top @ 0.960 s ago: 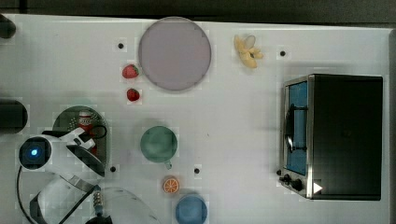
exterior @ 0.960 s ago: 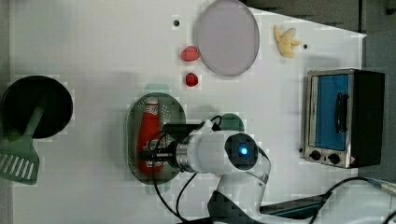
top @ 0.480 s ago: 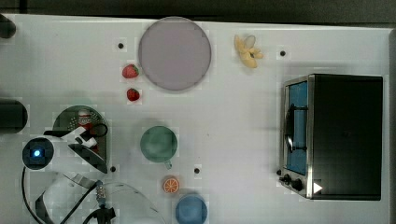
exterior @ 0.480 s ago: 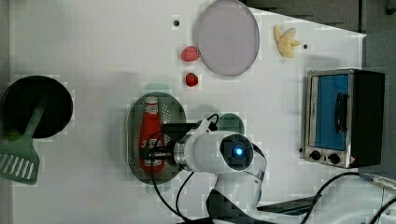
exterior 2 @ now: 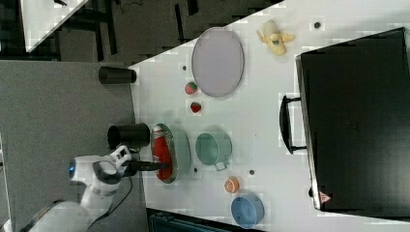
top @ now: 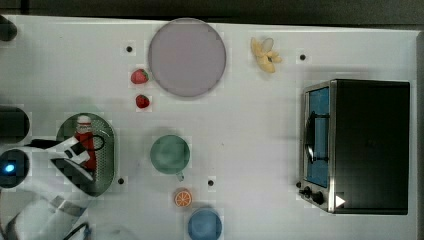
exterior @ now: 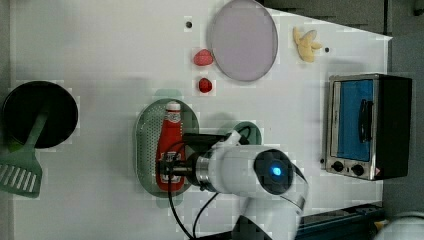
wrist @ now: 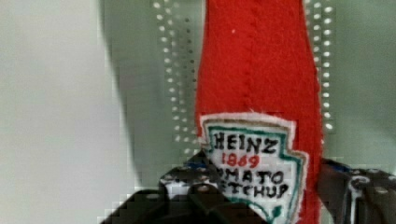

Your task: Pick ketchup from strainer and place it on the table

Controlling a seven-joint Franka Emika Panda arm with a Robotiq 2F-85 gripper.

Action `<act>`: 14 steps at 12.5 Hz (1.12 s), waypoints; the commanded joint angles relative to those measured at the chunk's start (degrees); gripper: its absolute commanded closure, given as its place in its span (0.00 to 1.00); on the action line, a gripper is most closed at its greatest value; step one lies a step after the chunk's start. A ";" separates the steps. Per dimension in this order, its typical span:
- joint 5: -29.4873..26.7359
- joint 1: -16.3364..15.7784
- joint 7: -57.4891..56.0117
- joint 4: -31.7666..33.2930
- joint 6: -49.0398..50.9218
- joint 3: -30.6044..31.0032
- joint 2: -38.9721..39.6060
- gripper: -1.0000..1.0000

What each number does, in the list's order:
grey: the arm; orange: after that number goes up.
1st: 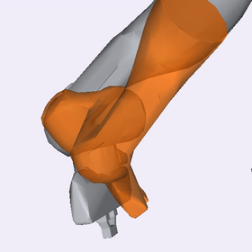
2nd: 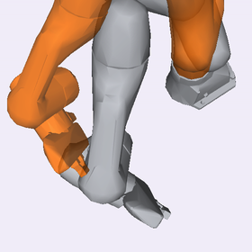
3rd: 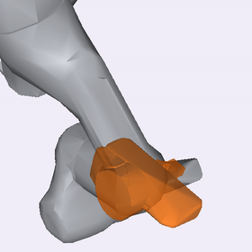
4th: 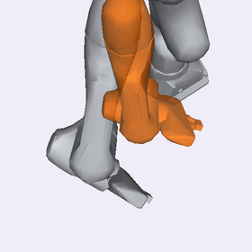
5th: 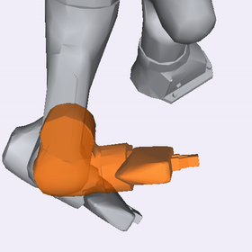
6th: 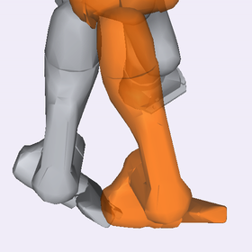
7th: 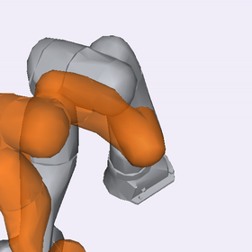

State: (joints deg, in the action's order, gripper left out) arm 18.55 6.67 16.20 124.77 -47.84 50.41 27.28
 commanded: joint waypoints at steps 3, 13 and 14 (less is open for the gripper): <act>-11.63 4.54 1.12 -10.48 7.94 4.14 -8.67 0.41; -10.35 16.13 -9.42 -25.31 28.94 -4.69 -11.17 0.41; -9.75 17.25 -10.50 -25.30 28.94 -6.19 -11.83 0.41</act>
State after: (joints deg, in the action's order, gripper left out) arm 8.60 20.06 9.78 100.94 -19.15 44.90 17.33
